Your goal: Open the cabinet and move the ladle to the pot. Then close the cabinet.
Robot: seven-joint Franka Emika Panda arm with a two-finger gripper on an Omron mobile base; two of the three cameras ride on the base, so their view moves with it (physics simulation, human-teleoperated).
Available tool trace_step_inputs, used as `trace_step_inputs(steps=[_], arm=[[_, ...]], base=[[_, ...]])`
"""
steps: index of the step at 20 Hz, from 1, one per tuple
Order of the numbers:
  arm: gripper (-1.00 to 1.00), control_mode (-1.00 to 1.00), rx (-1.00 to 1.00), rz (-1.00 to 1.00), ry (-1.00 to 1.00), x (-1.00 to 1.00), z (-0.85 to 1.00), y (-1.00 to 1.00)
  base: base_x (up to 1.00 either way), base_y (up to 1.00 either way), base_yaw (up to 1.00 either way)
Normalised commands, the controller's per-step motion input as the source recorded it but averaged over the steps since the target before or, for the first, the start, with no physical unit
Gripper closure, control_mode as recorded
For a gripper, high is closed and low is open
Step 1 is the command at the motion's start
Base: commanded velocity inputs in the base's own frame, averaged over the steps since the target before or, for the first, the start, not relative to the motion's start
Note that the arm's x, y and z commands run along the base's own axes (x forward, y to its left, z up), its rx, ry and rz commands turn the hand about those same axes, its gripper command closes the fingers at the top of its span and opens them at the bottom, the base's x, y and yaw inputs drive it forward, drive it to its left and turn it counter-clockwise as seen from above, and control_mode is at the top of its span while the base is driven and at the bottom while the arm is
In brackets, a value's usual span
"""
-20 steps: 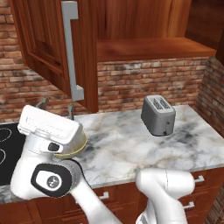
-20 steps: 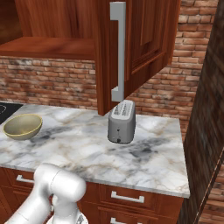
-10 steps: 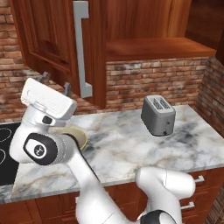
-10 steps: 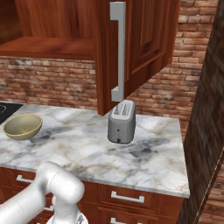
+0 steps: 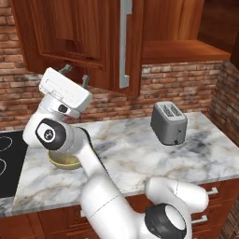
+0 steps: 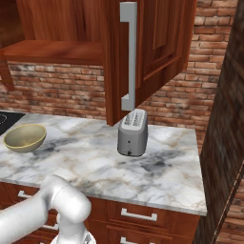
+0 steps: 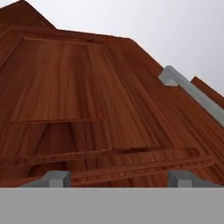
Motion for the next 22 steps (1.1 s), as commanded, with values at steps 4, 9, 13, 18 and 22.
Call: trace_step_inputs(steps=[4, 9, 13, 18, 22], arm=[[-1.0, -1.0, 0.16, 0.01, 0.0, 0.81, 0.03, -0.52], [-1.0, -1.0, 0.21, 0.1, 0.01, 0.8, 0.21, -0.51], [-1.0, -1.0, 0.24, 0.22, 0.05, 0.67, 0.23, -0.6], [-1.0, -1.0, 0.24, 0.29, 0.08, 0.69, 0.22, -0.67], [-1.0, -1.0, 0.18, 0.3, 0.02, 0.54, 0.26, -0.68]], base=[[0.0, 0.0, 0.0], [0.0, 0.0, 0.0], [0.0, 0.0, 0.0], [0.0, 0.0, 0.0], [0.0, 0.0, 0.0]])
